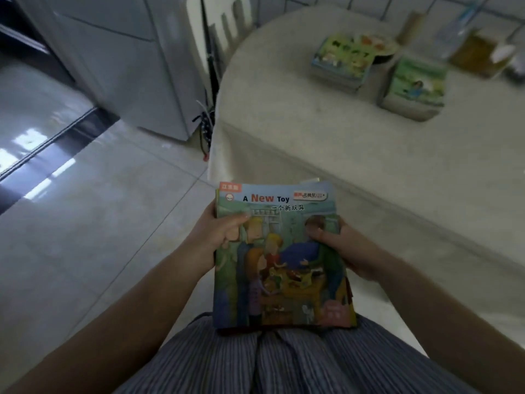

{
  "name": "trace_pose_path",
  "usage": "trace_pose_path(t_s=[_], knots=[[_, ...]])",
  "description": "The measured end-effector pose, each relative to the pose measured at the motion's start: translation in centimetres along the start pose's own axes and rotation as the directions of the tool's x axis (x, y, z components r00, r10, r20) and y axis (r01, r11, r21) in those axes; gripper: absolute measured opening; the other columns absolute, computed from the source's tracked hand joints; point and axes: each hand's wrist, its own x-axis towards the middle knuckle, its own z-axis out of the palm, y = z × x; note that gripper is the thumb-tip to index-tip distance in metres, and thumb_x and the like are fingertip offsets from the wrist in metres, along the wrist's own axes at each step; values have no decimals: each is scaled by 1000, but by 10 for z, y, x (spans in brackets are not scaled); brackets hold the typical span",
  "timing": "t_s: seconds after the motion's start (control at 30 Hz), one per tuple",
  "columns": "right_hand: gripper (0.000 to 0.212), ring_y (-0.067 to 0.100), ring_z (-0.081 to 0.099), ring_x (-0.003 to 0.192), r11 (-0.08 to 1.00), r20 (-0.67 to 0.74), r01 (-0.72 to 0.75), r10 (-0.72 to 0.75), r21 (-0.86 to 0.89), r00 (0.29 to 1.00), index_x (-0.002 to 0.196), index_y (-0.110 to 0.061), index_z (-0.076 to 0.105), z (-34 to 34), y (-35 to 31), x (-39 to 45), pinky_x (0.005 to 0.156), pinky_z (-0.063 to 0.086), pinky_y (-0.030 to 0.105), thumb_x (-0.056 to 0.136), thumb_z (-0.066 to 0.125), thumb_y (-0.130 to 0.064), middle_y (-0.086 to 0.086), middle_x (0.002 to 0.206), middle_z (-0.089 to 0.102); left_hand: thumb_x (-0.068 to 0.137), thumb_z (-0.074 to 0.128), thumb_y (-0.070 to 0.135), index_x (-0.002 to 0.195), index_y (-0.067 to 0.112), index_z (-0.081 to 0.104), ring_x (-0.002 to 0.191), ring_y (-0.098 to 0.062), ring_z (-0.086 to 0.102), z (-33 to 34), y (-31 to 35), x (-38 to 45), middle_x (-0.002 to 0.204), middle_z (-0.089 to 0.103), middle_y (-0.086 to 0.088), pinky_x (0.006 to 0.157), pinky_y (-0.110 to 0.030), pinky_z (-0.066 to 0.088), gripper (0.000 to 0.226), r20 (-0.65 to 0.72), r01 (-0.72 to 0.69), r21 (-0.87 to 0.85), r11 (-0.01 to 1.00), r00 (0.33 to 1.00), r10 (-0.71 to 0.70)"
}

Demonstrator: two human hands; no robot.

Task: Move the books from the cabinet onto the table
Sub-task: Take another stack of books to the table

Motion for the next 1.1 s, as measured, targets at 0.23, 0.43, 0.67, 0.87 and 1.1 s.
trace_pose_path(t_s=[0.23,0.43,0.67,0.87,1.1], knots=[[45,22,70,94,984,-167,0,30,178,985,114,-25,55,-51,9,-9,79,59,38,75,71,-37,3,107,71,83,64,3,117,8,61,91,-28,71,62,5,67,109,71,-16,72,-36,60,35,161,69,215,974,981,-105],[16,18,72,88,961,-264,36,39,274,964,101,-30,61,-119,17,-4,72,59,33,85,63,-27,-2,99,74,83,66,5,116,12,60,85,-25,71,141,3,115,104,71,-13,66,-33,60,34,212,90,312,946,964,-162],[72,26,68,101,947,-323,48,60,317,945,125,-19,51,-253,11,11,89,55,49,63,75,-46,7,116,68,82,64,0,97,16,63,64,-11,71,277,-6,176,81,73,-1,53,-22,55,22,244,34,365,930,961,-131],[45,24,70,97,959,-359,64,41,277,933,120,-18,55,-376,2,12,85,57,47,81,69,-35,6,110,71,82,66,3,113,9,61,79,-20,72,394,-17,210,100,72,-11,64,-28,59,32,269,46,381,923,950,-159],[41,25,71,96,957,-345,73,29,279,938,120,-18,57,-472,-11,25,81,58,43,83,68,-32,5,110,72,80,68,4,107,10,64,81,-24,71,484,-25,250,97,72,-11,73,-34,58,27,233,55,369,928,961,-150]])
